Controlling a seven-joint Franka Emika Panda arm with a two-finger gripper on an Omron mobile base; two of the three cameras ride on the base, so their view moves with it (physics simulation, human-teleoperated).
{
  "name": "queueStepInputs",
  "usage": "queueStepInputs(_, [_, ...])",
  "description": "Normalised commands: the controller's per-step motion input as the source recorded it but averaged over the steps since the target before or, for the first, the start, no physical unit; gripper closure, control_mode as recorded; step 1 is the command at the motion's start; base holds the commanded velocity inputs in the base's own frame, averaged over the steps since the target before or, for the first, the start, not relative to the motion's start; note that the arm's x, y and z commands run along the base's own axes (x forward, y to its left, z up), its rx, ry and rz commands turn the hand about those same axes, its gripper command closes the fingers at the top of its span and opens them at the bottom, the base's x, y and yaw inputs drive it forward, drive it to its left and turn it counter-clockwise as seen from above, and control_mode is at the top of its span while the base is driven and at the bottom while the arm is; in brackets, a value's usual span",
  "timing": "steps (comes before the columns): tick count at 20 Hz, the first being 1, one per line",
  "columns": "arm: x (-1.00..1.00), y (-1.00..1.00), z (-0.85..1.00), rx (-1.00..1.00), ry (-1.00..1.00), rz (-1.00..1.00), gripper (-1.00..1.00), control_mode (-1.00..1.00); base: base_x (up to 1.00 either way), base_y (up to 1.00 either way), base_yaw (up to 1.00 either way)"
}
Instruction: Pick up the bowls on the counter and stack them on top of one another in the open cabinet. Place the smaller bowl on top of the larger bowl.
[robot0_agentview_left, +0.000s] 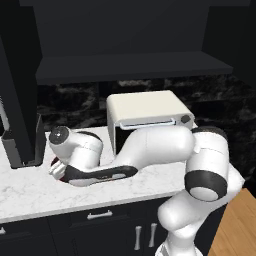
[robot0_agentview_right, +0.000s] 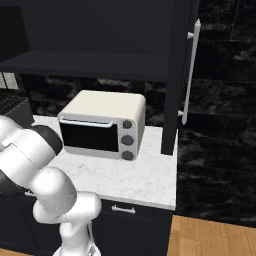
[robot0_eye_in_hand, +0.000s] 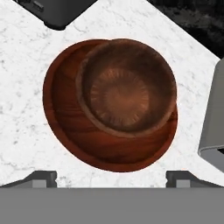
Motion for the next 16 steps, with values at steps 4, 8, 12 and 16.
queueStepInputs(4, [-0.08, -0.55, 0.75, 0.24, 0.23, -0.22, -1.0, -1.0, 0.0, 0.0, 0.0])
queueStepInputs(8, [-0.17, -0.7, 0.3, 0.33, 0.27, -0.3, -1.0, -1.0, 0.0, 0.0, 0.0])
queueStepInputs(12, [-0.11, -0.36, 0.0, 0.32, 0.21, -0.37, -1.0, -1.0, 0.0, 0.0, 0.0])
queueStepInputs(16, [0.0, -0.17, 0.0, 0.09, 0.11, -0.38, -1.0, -1.0, 0.0, 0.0, 0.0])
